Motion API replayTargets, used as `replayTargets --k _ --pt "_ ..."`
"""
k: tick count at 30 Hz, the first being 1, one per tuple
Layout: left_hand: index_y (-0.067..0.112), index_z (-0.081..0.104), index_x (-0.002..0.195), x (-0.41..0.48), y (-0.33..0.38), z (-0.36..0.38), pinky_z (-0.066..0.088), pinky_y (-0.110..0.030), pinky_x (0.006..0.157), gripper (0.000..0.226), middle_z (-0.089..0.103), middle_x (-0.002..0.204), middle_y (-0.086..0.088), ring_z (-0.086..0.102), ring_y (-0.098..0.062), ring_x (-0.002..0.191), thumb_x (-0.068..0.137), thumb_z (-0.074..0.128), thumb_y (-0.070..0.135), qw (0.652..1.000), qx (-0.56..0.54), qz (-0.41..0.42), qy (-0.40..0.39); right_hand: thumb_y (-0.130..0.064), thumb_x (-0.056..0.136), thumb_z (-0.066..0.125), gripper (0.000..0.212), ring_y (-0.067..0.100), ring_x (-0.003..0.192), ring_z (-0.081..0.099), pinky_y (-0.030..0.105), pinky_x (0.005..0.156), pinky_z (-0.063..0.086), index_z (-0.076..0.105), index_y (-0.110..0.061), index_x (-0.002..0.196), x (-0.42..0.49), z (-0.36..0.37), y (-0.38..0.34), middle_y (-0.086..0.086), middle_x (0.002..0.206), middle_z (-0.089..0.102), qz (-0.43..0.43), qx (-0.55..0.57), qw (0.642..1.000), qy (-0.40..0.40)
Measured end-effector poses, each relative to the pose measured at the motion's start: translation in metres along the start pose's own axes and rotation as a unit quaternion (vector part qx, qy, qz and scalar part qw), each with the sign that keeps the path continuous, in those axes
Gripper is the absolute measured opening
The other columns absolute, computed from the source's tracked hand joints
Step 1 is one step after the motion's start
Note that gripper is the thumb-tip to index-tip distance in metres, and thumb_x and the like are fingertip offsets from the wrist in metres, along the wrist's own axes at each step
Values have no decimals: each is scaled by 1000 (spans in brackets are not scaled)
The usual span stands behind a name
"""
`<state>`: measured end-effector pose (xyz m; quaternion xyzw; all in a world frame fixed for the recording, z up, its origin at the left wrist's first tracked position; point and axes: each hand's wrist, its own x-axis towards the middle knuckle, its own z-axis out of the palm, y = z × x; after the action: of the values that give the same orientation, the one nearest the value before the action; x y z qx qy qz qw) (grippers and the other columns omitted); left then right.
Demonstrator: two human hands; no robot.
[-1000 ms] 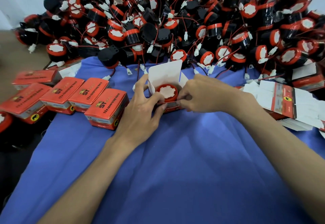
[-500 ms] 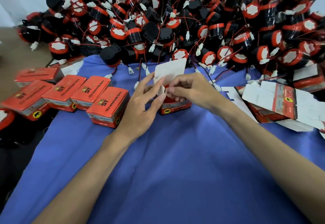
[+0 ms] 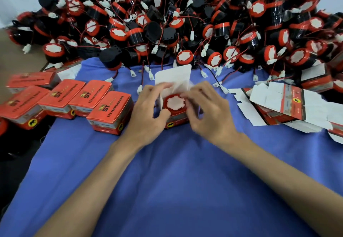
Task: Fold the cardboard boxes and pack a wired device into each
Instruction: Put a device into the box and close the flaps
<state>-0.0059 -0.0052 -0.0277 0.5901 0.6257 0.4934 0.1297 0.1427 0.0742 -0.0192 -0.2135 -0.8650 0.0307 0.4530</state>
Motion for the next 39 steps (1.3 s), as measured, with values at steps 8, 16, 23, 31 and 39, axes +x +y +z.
replayTargets --k 8,16,23,31,39 --pt "34 28 149 -4 -7 -1 16 -12 102 62 35 119 -1 28 -12 122 90 43 44 994 62 -1 -93 14 75 61 30 21 119 45 19 102 35 66 8 103 -9 10 2 29 118 50 -46 66 996 38" --pt "17 56 135 0 -9 4 29 -16 106 36 38 130 9 34 4 125 103 42 25 997 30 -7 -71 0 88 49 19 6 91 66 15 76 51 58 0 105 -10 8 3 5 97 62 113 213 971 7" --pt "38 42 135 0 -5 0 28 -6 102 43 44 135 23 37 10 128 95 53 26 999 -1 44 -17 -7 84 48 59 13 85 69 17 73 51 30 -16 139 -8 10 3 -1 92 66 192 291 937 -1" --pt "39 43 105 -3 -2 5 47 -35 98 31 55 118 13 55 -11 115 89 61 20 996 -83 20 23 -25 86 49 33 13 83 71 22 77 52 51 -38 116 1 5 5 -6 78 71 272 452 849 -28" --pt "26 23 92 -5 5 8 49 -25 91 49 62 112 4 61 -8 110 81 70 33 990 -131 40 35 -48 86 58 36 16 76 71 20 67 52 57 -12 86 2 2 1 1 77 73 298 467 833 -14"
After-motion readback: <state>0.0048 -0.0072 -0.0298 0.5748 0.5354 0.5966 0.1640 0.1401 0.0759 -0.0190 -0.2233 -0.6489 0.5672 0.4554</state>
